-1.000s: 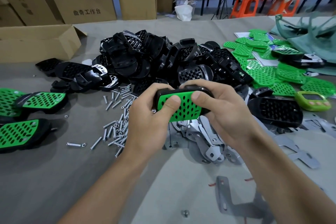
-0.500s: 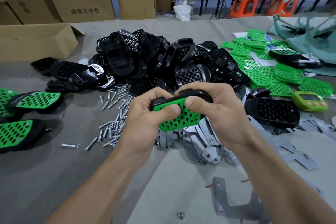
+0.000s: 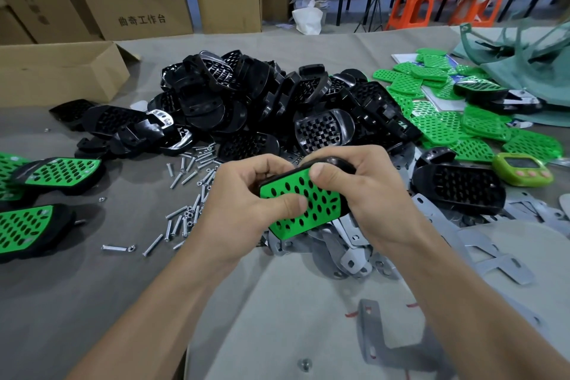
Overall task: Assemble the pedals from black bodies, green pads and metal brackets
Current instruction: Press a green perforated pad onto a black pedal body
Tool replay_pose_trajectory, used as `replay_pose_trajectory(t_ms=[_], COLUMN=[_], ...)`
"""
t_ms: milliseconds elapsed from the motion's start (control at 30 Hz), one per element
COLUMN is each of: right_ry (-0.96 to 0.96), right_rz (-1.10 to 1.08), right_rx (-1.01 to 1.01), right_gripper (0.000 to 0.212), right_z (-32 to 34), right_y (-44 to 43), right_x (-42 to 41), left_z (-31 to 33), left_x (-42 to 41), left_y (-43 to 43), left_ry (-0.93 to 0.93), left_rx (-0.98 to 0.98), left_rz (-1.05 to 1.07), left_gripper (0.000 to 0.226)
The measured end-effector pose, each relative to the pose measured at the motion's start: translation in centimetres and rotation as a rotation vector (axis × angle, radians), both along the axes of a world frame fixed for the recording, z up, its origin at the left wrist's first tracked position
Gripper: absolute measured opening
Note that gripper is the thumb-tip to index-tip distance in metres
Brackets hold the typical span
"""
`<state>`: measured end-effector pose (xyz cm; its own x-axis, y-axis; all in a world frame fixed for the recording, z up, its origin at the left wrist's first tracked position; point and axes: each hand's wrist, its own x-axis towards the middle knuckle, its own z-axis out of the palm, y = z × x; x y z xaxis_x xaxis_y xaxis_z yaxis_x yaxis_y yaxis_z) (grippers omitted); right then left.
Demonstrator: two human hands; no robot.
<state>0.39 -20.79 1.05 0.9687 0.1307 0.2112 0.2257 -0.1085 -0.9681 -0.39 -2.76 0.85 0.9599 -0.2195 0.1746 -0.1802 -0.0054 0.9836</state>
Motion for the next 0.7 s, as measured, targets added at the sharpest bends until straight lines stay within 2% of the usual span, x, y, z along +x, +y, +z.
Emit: replay_pose_trajectory(t_ms=[167, 300, 467, 533, 600, 700], right_ry=[0.065, 0.101, 0.247, 0.347, 0.417, 0.404], right_rz=[0.072, 0.128, 0.179, 0.235, 0.323, 0.349], right_rx=[0.079, 0.137, 0.169, 0.199, 0.251, 0.291], right_gripper=[0.017, 0.017, 0.027, 0.026, 0.034, 0.041], right_z=[0.4, 0.4, 0.1, 0.1, 0.2, 0.3], right_y=[0.1, 0.1, -0.4, -1.0, -1.6, -2.0], right_x=[-0.2, -0.3, 0.1, 0.3, 0.4, 0.5], left_z=[0.4, 0.5, -0.1, -0.3, -0.5, -0.8], left_x=[0.0, -0.2, 0.1, 0.5, 0.8, 1.1], left_y=[0.3, 0.5, -0.3, -0.7, -0.8, -0.6], left_ry=[0.196, 0.287, 0.359, 0.382, 0.393, 0.371], left_rx=[-0.194, -0.248, -0.326, -0.376, -0.431, -0.457], left_rz=[-0.063, -0.087, -0.039, 0.011, 0.070, 0.104], left_gripper=[0.022, 0.020, 0.021, 0.029, 0.038, 0.029])
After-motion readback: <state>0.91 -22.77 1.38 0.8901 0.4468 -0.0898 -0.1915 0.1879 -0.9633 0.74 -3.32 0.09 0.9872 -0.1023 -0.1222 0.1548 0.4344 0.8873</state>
